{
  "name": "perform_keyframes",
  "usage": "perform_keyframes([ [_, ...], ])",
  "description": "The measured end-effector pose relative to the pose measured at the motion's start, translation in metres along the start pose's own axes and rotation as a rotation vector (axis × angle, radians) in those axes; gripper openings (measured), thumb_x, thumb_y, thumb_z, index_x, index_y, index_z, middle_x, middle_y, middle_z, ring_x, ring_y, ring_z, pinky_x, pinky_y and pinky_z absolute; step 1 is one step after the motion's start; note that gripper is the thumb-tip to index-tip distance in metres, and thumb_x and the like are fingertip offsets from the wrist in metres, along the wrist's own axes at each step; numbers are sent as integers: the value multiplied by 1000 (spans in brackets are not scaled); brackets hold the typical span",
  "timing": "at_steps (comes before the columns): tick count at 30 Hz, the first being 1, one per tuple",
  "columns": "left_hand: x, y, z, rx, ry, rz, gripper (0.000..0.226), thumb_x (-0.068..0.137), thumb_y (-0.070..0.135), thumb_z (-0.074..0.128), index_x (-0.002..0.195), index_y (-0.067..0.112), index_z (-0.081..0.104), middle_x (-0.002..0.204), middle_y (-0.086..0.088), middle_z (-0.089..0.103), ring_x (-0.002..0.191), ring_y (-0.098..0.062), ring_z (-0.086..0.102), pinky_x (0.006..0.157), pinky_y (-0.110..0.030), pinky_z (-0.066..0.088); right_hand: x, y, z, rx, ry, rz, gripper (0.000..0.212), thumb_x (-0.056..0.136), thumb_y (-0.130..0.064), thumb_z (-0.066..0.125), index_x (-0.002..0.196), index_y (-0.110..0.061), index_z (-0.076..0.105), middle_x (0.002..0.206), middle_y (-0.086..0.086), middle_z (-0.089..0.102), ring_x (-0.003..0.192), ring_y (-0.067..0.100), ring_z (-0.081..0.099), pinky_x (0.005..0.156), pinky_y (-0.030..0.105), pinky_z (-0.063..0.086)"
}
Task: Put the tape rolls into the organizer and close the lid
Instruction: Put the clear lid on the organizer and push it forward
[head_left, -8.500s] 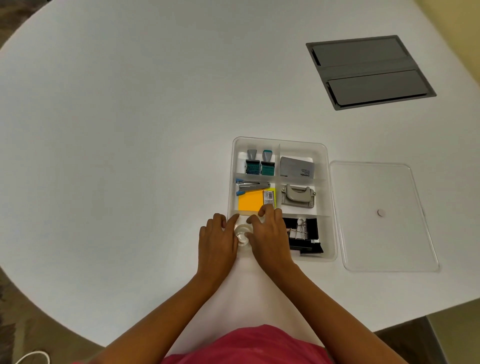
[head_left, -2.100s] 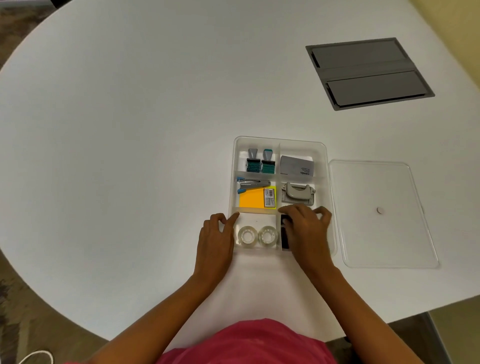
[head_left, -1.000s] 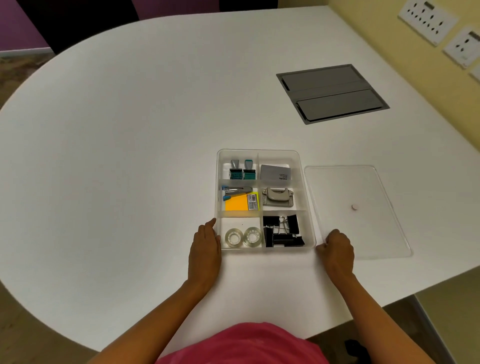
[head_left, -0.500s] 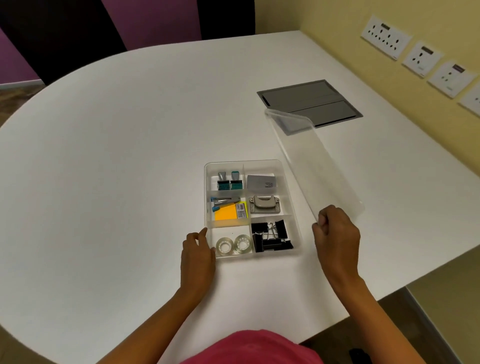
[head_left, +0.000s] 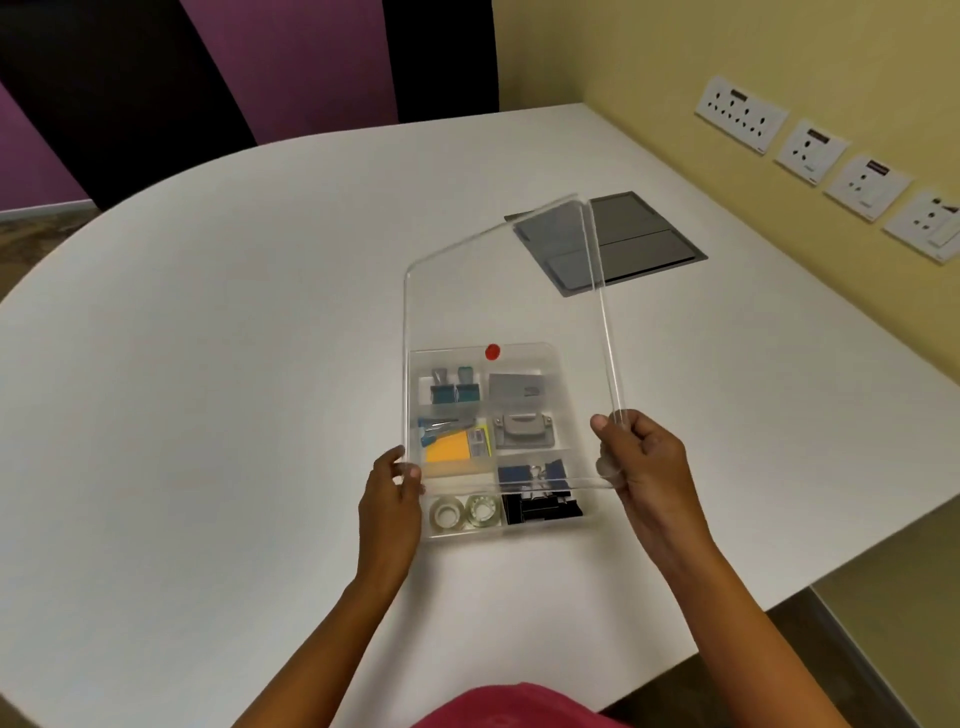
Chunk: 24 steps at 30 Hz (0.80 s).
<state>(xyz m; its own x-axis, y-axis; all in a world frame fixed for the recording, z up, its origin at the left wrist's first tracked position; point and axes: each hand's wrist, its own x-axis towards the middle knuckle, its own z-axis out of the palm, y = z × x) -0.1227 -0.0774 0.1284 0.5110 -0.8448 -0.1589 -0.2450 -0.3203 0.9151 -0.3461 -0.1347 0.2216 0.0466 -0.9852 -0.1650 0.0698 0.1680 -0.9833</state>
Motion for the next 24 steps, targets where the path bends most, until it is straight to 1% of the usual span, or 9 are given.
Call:
perform_keyframes([
  [3, 0, -6, -7, -14, 27, -86, 32, 97, 9, 46, 128, 11, 50, 110, -8, 60, 87, -24, 65, 87, -41, 53, 10, 22, -10, -30, 31, 81, 35, 89, -16, 64, 61, -18, 44, 51, -2, 38, 41, 8, 33, 45, 21, 30],
  [6, -2, -16, -7, 12, 54, -141, 28, 93, 8, 51, 121, 11, 55, 98, -2, 62, 87, -21, 62, 77, -28, 45, 19, 49, -20, -154, 92, 151, 28, 86, -23, 69, 67, -17, 48, 57, 3, 41, 45, 11, 38, 44, 20, 34],
  [9, -6, -23, 0, 15, 73, -177, 28, 90, 3, 54, 118, 9, 54, 97, -3, 62, 93, -22, 59, 79, -27, 42, 27, 78, -26, -408, 160, 186, 30, 84, -34, 69, 73, -14, 50, 63, 5, 48, 56, 18, 44, 56, 30, 40],
  [12, -10, -29, 11, 40, 81, -177, 31, 89, -1, 54, 119, 4, 51, 102, -11, 60, 99, -26, 57, 86, -31, 43, 34, 101, -30, -551, 220, 190, 29, 84, -33, 69, 79, -9, 54, 70, 7, 55, 64, 23, 50, 63, 30, 43],
  [16, -15, -35, 22, 116, 68, -157, 36, 88, 0, 58, 123, -1, 47, 113, -18, 53, 101, -23, 51, 86, -24, 37, 35, 117, -28, -608, 333, 117, 17, 84, -19, 71, 82, -6, 60, 75, 7, 60, 71, 24, 56, 55, 16, 40],
  [18, -15, -36, 25, 144, 70, -161, 37, 89, 0, 56, 125, 0, 45, 120, -19, 48, 108, -27, 51, 90, -26, 38, 34, 121, -26, -618, 364, 109, 13, 83, -14, 72, 85, -5, 63, 80, 10, 63, 75, 25, 57, 58, 20, 42],
  [21, -13, -34, 26, 130, 64, -198, 37, 89, 1, 58, 124, 3, 46, 130, -19, 35, 117, -31, 48, 102, -33, 37, 34, 126, -25, -646, 383, 150, 17, 84, -11, 71, 96, -2, 63, 91, 13, 64, 82, 26, 58, 74, 30, 47],
  [23, -13, -35, 27, 153, 43, -201, 39, 88, 2, 60, 124, 4, 44, 132, -20, 33, 119, -33, 48, 103, -36, 38, 34, 127, -26, -597, 394, 259, 22, 85, -14, 70, 102, -2, 61, 93, 13, 64, 84, 32, 62, 80, 38, 53],
  [24, -13, -37, 27, 166, 38, -196, 41, 88, 3, 60, 125, 4, 44, 131, -21, 35, 117, -34, 48, 101, -36, 40, 34, 128, -28, -576, 397, 327, 23, 86, -16, 69, 103, -2, 61, 92, 14, 65, 82, 33, 64, 80, 38, 54],
])
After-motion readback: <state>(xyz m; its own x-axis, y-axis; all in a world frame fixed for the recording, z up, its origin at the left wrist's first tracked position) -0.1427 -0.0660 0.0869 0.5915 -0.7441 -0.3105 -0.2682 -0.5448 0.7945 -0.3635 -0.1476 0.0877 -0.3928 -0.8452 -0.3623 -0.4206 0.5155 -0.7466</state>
